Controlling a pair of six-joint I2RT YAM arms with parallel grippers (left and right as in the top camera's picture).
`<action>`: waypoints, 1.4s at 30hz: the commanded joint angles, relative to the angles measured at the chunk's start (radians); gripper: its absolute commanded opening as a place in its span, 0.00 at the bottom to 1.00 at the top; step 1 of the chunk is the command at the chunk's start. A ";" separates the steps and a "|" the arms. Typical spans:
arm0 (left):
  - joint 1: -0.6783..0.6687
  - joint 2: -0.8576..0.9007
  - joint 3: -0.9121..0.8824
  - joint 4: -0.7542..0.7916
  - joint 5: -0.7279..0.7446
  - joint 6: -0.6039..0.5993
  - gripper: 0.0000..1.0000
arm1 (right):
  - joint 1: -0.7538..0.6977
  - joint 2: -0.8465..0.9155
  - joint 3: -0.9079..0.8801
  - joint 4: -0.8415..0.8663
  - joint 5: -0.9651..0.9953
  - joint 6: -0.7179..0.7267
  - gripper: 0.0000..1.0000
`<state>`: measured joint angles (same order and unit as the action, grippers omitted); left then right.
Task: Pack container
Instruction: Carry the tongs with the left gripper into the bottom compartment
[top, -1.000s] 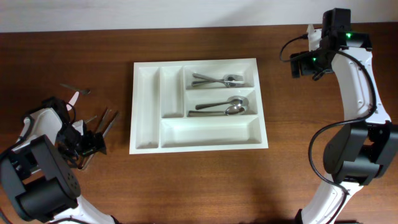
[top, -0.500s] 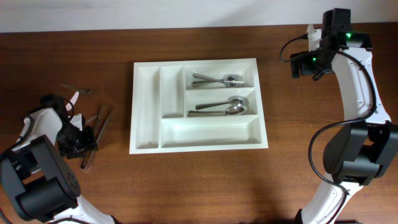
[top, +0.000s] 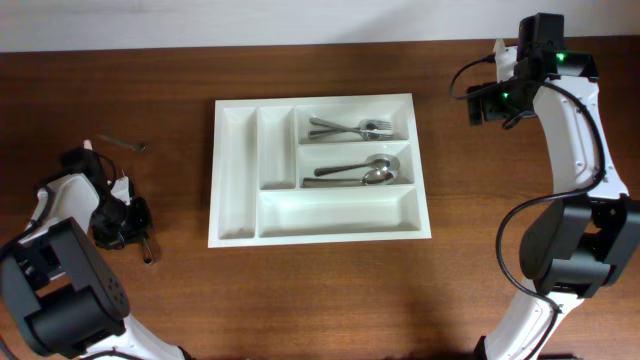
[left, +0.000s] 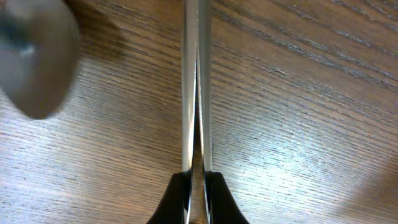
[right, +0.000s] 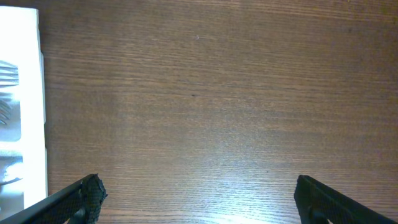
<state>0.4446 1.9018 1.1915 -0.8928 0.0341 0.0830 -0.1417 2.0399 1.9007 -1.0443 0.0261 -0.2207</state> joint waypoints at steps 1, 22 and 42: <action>0.002 0.008 0.002 0.002 0.057 0.001 0.02 | 0.004 -0.020 0.003 0.001 0.001 -0.008 0.99; -0.172 -0.080 0.301 -0.144 0.075 0.002 0.02 | 0.004 -0.020 0.003 0.000 0.001 -0.008 0.99; -0.892 -0.229 0.348 -0.224 0.116 0.715 0.02 | 0.004 -0.020 0.003 0.001 0.001 -0.008 0.99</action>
<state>-0.3664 1.6985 1.5280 -1.1042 0.1593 0.6125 -0.1417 2.0399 1.9007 -1.0443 0.0261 -0.2203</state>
